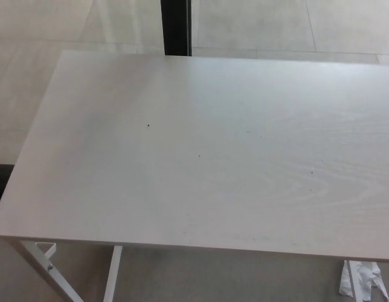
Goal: The robot uses both its hands to grab the left and right ends of a football kept in the middle of the desk infront of it, lifts it up and places it in the palm of a person
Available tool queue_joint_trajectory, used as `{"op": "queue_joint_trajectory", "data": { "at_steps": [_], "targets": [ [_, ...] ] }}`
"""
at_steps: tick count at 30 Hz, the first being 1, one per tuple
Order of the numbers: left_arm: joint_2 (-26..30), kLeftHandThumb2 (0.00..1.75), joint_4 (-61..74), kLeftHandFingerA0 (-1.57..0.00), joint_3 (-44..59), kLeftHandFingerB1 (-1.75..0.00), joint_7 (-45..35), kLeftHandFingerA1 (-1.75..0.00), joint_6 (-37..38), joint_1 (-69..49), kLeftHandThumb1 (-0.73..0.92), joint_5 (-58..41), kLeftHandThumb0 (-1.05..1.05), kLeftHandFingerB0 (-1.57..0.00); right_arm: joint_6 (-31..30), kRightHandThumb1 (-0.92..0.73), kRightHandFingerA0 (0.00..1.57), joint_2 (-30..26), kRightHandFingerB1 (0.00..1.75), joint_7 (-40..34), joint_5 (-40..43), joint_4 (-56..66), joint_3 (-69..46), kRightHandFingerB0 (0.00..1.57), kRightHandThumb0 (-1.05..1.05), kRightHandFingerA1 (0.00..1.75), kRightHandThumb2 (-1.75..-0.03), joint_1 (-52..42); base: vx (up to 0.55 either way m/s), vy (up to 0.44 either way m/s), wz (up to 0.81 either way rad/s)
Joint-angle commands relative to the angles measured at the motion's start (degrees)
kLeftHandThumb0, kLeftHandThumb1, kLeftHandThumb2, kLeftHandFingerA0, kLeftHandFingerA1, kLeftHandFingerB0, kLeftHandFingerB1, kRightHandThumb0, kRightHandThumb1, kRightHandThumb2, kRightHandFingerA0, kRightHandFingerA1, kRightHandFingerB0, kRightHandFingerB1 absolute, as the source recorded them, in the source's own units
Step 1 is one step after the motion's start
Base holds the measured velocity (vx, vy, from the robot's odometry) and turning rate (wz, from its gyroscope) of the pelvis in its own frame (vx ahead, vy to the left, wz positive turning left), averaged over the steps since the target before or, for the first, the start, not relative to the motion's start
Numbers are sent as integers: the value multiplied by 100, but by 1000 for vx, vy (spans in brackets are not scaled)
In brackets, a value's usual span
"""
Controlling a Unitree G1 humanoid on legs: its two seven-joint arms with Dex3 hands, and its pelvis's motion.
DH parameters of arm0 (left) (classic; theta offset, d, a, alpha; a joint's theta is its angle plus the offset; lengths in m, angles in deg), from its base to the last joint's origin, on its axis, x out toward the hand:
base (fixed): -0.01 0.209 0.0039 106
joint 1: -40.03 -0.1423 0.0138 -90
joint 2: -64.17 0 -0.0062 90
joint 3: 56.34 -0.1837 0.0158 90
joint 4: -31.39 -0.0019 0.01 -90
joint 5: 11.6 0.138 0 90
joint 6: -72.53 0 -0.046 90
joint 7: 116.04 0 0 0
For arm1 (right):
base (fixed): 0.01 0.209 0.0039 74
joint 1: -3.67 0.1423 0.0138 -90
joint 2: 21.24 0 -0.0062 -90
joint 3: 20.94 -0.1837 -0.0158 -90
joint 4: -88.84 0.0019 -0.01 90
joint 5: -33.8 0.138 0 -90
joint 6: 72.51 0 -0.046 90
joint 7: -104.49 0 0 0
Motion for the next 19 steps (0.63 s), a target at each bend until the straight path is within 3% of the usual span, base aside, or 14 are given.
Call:
{"op": "queue_joint_trajectory", "data": {
  "at_steps": [1, 5, 6, 7, 9, 10, 11, 12, 14, 15, 16, 17, 19],
  "targets": [
    [165, 59, 48, -69, -8, -42, -141, -54, 280, -51, 61, -191, -63, -63, 667, -58, 74, -231, 30, 743, 29, -101, 73, 27, -52, 98, -59, -47, 0, 0, 0],
    [154, 59, -94, -61, 173, -40, -359, -57, 180, 97, 62, -529, -63, -54, 816, -60, 72, -334, 29, 776, -129, -247, 251, 21, -58, 100, -59, -91, 0, 0, 0],
    [148, 59, -138, -58, 237, -40, -410, -59, 138, 136, 61, -626, -63, -53, 826, -48, 71, -338, 41, 820, -94, -268, 249, 13, -64, 92, -78, -104, 0, 0, 0],
    [145, 60, -162, -52, 279, -38, -460, -58, 95, 158, 62, -701, -65, -48, 821, -61, 72, -336, 30, 882, -59, -265, 248, 17, -61, 98, -59, -112, 0, 0, 0],
    [148, 60, -176, -52, 300, -38, -509, -58, 61, 169, 62, -748, -65, -48, 816, -61, 72, -333, 30, 954, -24, -260, 247, 17, -61, 98, -59, -121, 0, 0, 0],
    [157, 60, -153, -50, 270, -38, -581, -59, 45, 147, 63, -749, -66, -48, 930, -63, 59, -354, 29, 1052, -85, -277, 316, 13, -64, 86, -59, -149, 0, 0, 0],
    [145, 60, -86, -52, 149, -37, -560, -58, 86, 62, 65, -628, -69, -47, 958, -52, 62, -392, 41, 1095, -90, -297, 312, 8, -70, 88, -83, -208, 0, 0, 0],
    [160, 60, -84, -52, 71, -37, -531, -58, 160, 35, 66, -540, -69, -46, 895, -51, 63, -405, 41, 1081, -83, -294, 319, 5, -71, 92, -85, -195, 0, 0, 0],
    [214, 60, -278, -53, 57, -38, -564, -59, 162, 116, 65, -570, -68, -41, 741, -55, 53, -447, 34, 1162, -57, -304, 355, 5, -74, 83, -90, -163, 0, 0, 0],
    [203, 60, -230, -54, 51, -39, -573, -60, 159, 88, 65, -593, -68, -40, 738, -69, 45, -464, 24, 1176, -73, -318, 382, 9, -72, 62, -63, -158, 0, 0, 0],
    [198, 60, -214, -54, 49, -39, -569, -60, 160, 79, 65, -613, -68, -40, 747, -69, 45, -472, 24, 1180, -80, -331, 394, 9, -72, 62, -63, -154, 0, 0, 0],
    [178, 60, -135, -57, 71, -39, -549, -59, 114, 51, 65, -648, -68, -45, 774, -58, 40, -489, 24, 1188, -114, -371, 431, 7, -78, 59, -94, -147, 0, 0, 0],
    [146, 60, 20, -58, 114, -39, -550, -57, 41, -23, 64, -723, -69, -44, 803, -57, 39, -509, 26, 1196, -143, -433, 480, 7, -76, 57, -94, -133, 0, 0, 0]
  ]
}}
